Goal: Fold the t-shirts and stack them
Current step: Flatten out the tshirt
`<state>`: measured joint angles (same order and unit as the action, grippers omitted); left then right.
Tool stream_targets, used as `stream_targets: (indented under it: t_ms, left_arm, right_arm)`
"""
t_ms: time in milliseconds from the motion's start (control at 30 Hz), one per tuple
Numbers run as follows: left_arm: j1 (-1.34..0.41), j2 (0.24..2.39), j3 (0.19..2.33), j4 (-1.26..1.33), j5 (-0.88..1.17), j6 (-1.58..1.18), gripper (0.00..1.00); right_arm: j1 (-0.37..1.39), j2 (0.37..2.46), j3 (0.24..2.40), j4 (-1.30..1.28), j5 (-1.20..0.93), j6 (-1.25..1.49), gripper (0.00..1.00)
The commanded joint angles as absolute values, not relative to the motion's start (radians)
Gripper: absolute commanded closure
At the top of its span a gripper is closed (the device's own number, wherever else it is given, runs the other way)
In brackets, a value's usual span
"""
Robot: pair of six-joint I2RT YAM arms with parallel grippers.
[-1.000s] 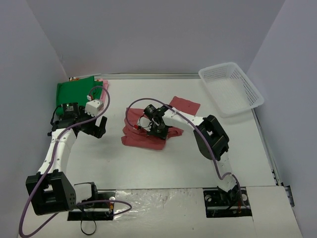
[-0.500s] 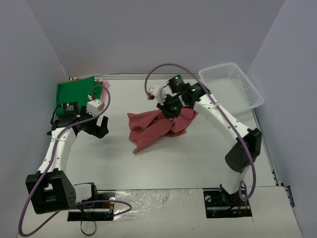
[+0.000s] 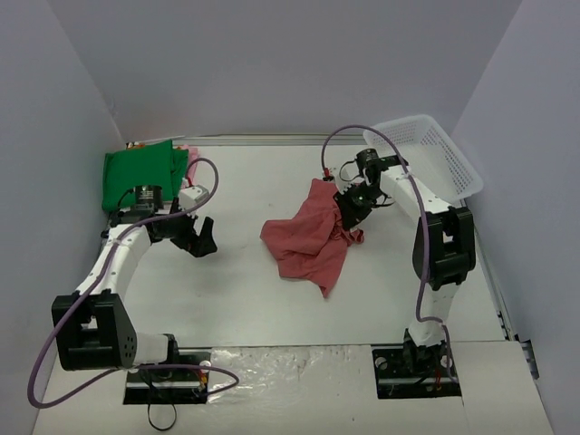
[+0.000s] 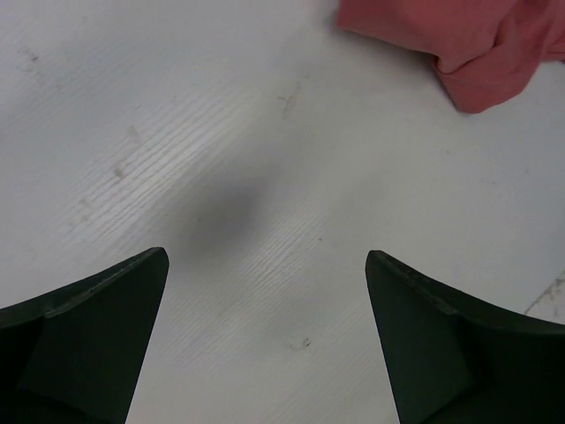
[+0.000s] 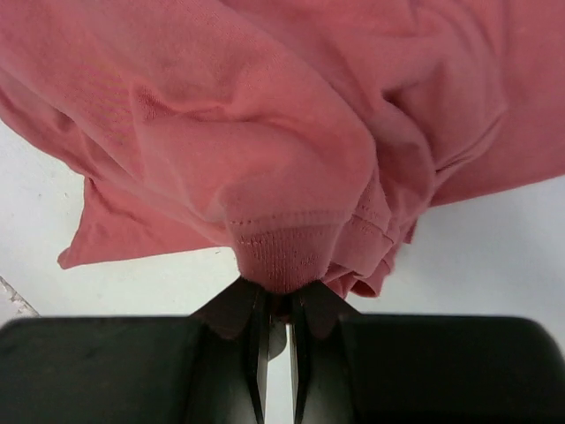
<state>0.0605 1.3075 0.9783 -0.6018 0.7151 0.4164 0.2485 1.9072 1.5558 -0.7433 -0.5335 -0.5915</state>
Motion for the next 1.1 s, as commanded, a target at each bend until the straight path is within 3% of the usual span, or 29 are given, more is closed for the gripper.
stream_targets:
  t_ms: [0, 167, 333, 467, 600, 767, 1067]
  left_arm:
    - [0.012, 1.338, 1.017, -0.595, 0.872, 0.388, 0.06]
    - [-0.176, 1.404, 0.973, -0.485, 0.979, 0.37, 0.06]
    - [-0.441, 1.359, 0.862, -0.287, 0.714, 0.373, 0.06]
    - [-0.598, 1.479, 0.917, -0.311, 0.583, 0.409, 0.06]
    - [-0.663, 1.517, 0.95, -0.298, 0.5, 0.436, 0.06]
    - [-0.716, 1.577, 0.972, -0.216, 0.228, 0.381, 0.06]
    - [-0.799, 1.661, 1.032, -0.159, 0.17, 0.376, 0.06]
  right_arm:
    - [0.25, 1.882, 1.551, -0.741, -0.555, -0.578, 1.0]
    - [0.238, 1.899, 1.534, -0.726, -0.534, -0.568, 1.0]
    - [0.206, 1.922, 1.522, -0.715, -0.508, -0.56, 1.0]
    - [0.186, 1.939, 1.522, -0.712, -0.489, -0.552, 1.0]
    - [0.164, 1.948, 1.525, -0.713, -0.479, -0.543, 1.0]
    - [0.15, 1.942, 1.522, -0.712, -0.48, -0.542, 1.0]
    - [0.143, 1.96, 1.517, -0.71, -0.454, -0.54, 1.0]
